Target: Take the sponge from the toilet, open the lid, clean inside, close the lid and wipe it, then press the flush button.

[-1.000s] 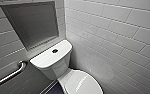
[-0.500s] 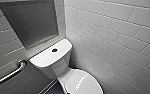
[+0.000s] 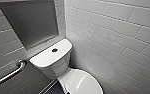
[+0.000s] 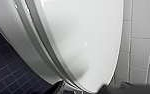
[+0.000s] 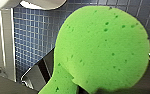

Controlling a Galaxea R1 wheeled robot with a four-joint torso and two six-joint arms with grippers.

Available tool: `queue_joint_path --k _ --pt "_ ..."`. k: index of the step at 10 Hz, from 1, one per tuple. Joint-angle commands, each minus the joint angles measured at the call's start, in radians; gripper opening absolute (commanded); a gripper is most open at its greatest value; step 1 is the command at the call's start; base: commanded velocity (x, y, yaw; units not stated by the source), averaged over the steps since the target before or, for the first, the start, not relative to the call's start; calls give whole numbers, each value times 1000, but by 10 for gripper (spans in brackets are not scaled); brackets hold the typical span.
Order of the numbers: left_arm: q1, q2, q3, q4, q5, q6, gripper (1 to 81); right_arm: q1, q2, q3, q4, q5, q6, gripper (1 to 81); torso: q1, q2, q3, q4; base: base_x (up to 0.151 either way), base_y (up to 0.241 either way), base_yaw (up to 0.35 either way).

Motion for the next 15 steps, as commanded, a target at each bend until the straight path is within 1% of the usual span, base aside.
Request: queue_joint_path --k 1,2,3,4,5,7,11,15 --pt "-91 24 1 -9 33 -2 811 18 -40 11 -13 -72 2 10 0 0 0 0 0 0 0" --pt "-91 34 -12 -8 32 -2 811 19 -40 11 -13 -72 2 10 0 0 -67 0 0 0 0" --pt "-91 43 -21 -9 30 -2 811 20 -40 11 -13 -72 2 10 0 0 -60 0 0 0 0" --pt "-93 48 -19 -10 24 -2 811 19 -40 11 -13 -72 2 10 0 0 -19 0 0 0 0" --pt "-95 48 -21 -8 21 -5 811 20 -40 11 -13 -72 2 10 0 0 -37 0 0 0 0" --pt "-95 48 -21 -8 7 -17 811 20 -37 11 -13 -72 2 10 1 0 -46 0 0 0 0" --pt "-104 50 -19 -8 -22 -40 811 20 -37 13 -13 -72 2 10 1 0 -46 0 0 0 0" --pt "-108 59 -32 -7 -22 -51 811 25 -34 17 -11 -72 5 10 1 0 -46 0 0 0 0"
